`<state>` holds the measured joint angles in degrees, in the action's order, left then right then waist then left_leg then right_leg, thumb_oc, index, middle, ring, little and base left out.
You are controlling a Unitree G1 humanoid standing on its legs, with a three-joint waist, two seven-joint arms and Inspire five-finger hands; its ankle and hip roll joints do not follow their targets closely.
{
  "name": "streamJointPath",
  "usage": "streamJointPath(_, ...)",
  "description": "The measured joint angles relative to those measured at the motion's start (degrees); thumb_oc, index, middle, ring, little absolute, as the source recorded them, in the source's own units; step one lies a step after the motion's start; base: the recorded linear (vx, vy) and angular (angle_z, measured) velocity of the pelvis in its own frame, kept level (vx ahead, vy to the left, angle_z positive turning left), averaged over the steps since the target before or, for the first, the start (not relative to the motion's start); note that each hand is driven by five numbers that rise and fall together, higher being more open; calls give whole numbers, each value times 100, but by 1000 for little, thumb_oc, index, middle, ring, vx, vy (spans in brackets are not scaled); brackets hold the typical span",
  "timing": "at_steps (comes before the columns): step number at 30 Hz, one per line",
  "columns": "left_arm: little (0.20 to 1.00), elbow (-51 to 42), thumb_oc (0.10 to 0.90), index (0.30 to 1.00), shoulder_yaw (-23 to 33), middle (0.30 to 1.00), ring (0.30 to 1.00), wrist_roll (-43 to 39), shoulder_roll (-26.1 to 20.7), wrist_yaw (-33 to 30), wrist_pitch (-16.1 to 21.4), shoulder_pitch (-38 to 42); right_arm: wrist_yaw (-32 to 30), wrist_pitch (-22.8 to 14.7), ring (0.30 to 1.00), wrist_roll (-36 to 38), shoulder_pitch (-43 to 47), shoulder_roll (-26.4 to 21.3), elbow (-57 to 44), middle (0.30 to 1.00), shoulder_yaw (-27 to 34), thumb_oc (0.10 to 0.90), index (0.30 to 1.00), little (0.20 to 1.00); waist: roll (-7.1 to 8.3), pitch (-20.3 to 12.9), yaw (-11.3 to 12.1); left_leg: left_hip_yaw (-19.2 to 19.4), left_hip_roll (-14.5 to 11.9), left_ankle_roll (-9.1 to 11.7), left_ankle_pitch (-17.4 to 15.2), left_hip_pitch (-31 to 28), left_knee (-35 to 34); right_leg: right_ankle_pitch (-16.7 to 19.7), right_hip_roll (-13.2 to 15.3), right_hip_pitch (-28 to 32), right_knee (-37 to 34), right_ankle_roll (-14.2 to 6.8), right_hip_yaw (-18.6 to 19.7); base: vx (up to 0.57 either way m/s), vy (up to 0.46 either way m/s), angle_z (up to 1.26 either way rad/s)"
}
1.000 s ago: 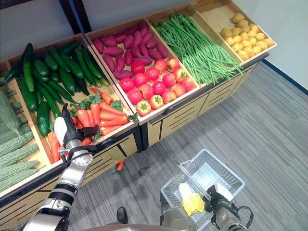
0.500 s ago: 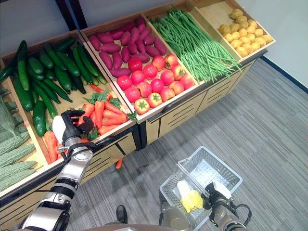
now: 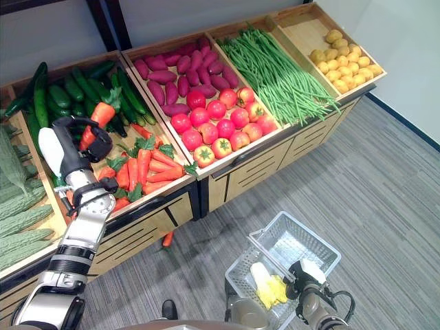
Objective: Get the vegetables into the basket
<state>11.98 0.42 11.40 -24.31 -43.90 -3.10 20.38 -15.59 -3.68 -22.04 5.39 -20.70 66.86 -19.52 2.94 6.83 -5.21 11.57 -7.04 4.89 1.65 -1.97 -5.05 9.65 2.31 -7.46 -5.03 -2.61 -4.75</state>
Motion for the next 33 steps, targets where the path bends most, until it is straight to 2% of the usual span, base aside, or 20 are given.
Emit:
streamJointPath(3, 300, -141, 400, 300, -1, 300, 300, 127, 2, 32, 125, -3, 19, -3, 300, 0, -38, 0, 19, 300, 2, 400, 300, 300, -3, -12, 40, -6, 4, 0, 0, -48, 0, -26, 8, 52, -23, -33, -6, -4, 5, 1)
streamJointPath(9, 300, -643, 400, 300, -79, 300, 300, -97, 46, 571, 506, -344, 23, -10, 300, 1, -113, 0, -29, 300, 17, 400, 300, 300, -5, -32, 73, -9, 31, -1, 0, -49, 0, -1, 32, 51, -8, -2, -3, 0, 0, 0)
streamJointPath(14, 300, -1024, 400, 300, -133, 300, 300, -1835, 164, 1441, 1176, -832, 122, -7, 300, 17, -149, -3, -128, 300, 110, 400, 300, 300, -16, -41, 62, -13, 52, -3, 1, -84, 0, 19, 52, 85, 4, -7, 1, 0, 12, 0)
streamJointPath(16, 300, -1056, 400, 300, -126, 300, 300, -2462, 315, 1763, 1331, -994, 195, -5, 300, 44, -174, -3, -143, 300, 149, 400, 300, 300, -33, -59, 56, -13, 57, -10, -4, -142, 0, 12, 59, 145, -3, -15, 4, 0, 0, 0)
streamJointPath(19, 300, -1372, 400, 300, -269, 300, 300, -3177, 342, 2333, 1369, -1352, 281, -2, 300, 48, -263, -2, -77, 300, 306, 400, 300, 300, -63, -184, 99, -15, 82, -12, -5, -150, -1, -31, 84, 153, -25, -63, 8, 5, 18, 0)
streamJointPath(21, 300, -1466, 400, 300, -270, 300, 300, -3319, 339, 2463, 1462, -1387, 293, 2, 300, 54, -339, 1, -73, 300, 357, 400, 300, 300, -75, -222, 129, -24, 104, -18, -2, -158, -1, -19, 95, 157, -23, -62, 12, 20, 108, -3)
streamJointPath(22, 300, -1800, 400, 300, -336, 300, 300, -3536, 281, 2695, 1464, -1710, 313, 3, 300, 66, -400, 0, -76, 300, 502, 400, 300, 300, -117, -280, 114, -4, 123, -50, -24, -214, -2, 7, 102, 196, 2, -40, 56, 13, 99, -8)
streamJointPath(25, 300, -1972, 400, 300, -549, 300, 300, -3621, 139, 3166, 1477, -1838, 354, 26, 300, 183, -432, -28, -42, 300, 571, 400, 300, 300, -139, -298, 129, 24, 188, -79, -45, -291, -1, 33, 161, 259, 2, -85, 107, -5, 94, -6)
streamJointPath(30, 300, -1973, 400, 300, -631, 300, 300, -3620, -19, 3440, 1477, -1792, 398, 15, 300, 228, -506, -36, -62, 300, 779, 400, 300, 300, -129, -299, 127, 152, 350, -184, -67, -365, 0, 76, 297, 264, 5, -214, 249, -50, 127, -12)
streamJointPath(33, 300, -1978, 400, 300, -805, 300, 300, -3619, -91, 3518, 1482, -1744, 409, 2, 300, 250, -675, -52, -45, 300, 1013, 400, 300, 300, -38, -273, 69, 217, 571, -331, -90, -384, 6, 185, 404, 211, 59, -302, 395, -153, 166, -14)
